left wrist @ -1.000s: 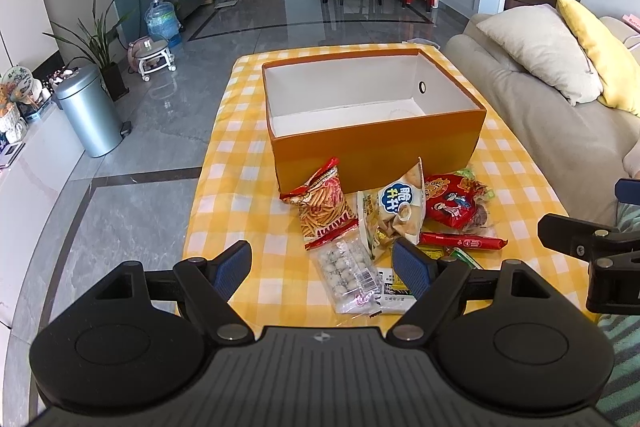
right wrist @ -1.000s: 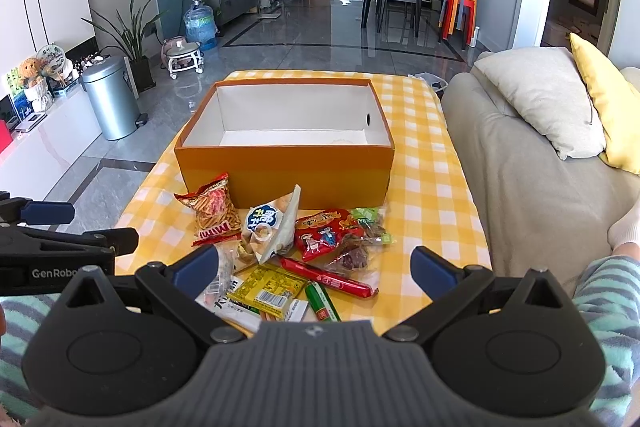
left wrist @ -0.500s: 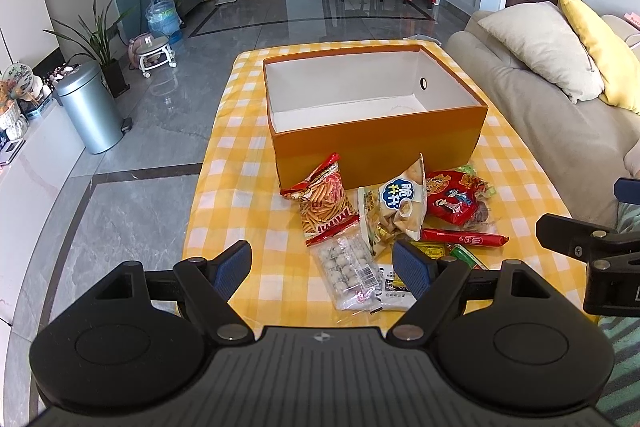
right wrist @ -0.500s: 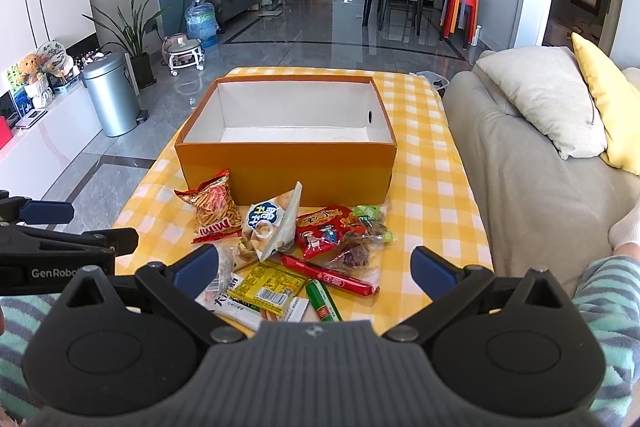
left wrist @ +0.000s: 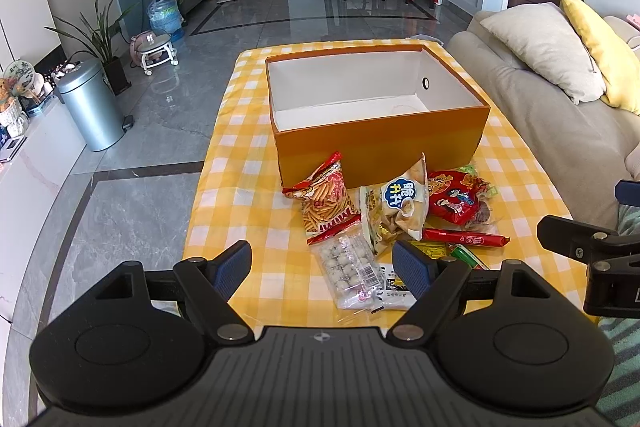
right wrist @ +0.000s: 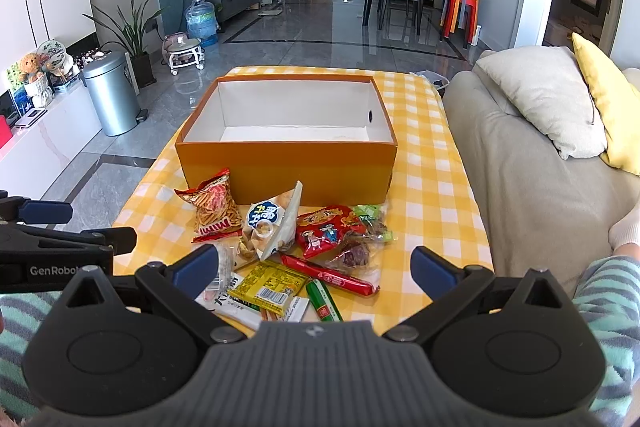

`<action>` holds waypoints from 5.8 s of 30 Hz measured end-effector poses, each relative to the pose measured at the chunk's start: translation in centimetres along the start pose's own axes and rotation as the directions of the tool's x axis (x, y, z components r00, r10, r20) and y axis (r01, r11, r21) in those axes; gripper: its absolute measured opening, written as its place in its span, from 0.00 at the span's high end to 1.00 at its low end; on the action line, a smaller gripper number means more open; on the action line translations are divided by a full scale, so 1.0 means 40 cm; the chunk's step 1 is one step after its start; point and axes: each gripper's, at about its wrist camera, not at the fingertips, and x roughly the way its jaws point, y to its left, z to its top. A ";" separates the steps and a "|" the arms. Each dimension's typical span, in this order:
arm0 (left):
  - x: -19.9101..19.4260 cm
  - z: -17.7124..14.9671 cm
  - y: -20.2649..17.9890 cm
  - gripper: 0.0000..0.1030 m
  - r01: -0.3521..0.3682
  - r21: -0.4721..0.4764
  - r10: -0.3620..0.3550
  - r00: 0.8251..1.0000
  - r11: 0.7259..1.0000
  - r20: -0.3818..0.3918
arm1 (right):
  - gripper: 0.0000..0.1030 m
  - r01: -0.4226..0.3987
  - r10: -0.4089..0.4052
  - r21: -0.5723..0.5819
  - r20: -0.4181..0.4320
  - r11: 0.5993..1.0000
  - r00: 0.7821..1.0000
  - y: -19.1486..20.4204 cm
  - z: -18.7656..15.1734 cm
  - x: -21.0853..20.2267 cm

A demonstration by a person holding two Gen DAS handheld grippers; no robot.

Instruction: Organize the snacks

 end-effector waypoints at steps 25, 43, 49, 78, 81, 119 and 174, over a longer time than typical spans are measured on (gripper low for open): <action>-0.001 -0.002 0.001 0.09 0.002 -0.001 -0.002 1.000 1.000 -0.003 | 0.04 0.004 -0.004 0.011 -0.010 1.000 1.000 -0.008 -0.002 0.004; 0.034 0.036 -0.002 0.35 0.133 0.029 -0.133 0.991 0.991 -0.027 | 0.15 -0.042 0.042 0.018 -0.050 0.999 0.998 -0.021 0.002 0.064; 0.086 0.049 0.019 0.53 0.162 -0.017 -0.163 0.983 0.987 -0.090 | 0.32 -0.090 0.090 0.001 -0.067 0.996 0.994 -0.017 0.008 0.113; 0.370 0.123 0.125 0.29 0.178 -0.163 -0.208 0.960 0.970 -0.190 | 0.29 -0.218 0.198 -0.069 -0.217 0.974 0.956 0.080 0.074 0.476; 0.395 0.118 0.115 0.27 0.182 -0.146 -0.210 0.956 0.972 -0.203 | 0.31 -0.219 0.198 -0.070 -0.229 0.973 0.953 0.083 0.072 0.503; 0.437 0.091 0.047 0.66 0.102 -0.121 -0.125 0.971 0.987 -0.202 | 0.75 -0.261 0.251 -0.038 -0.172 0.965 0.953 0.054 0.056 0.483; 0.272 0.402 0.052 0.67 0.184 0.042 -0.185 0.982 0.982 0.037 | 0.79 -0.141 0.144 -0.028 0.137 0.990 0.980 -0.057 0.399 0.344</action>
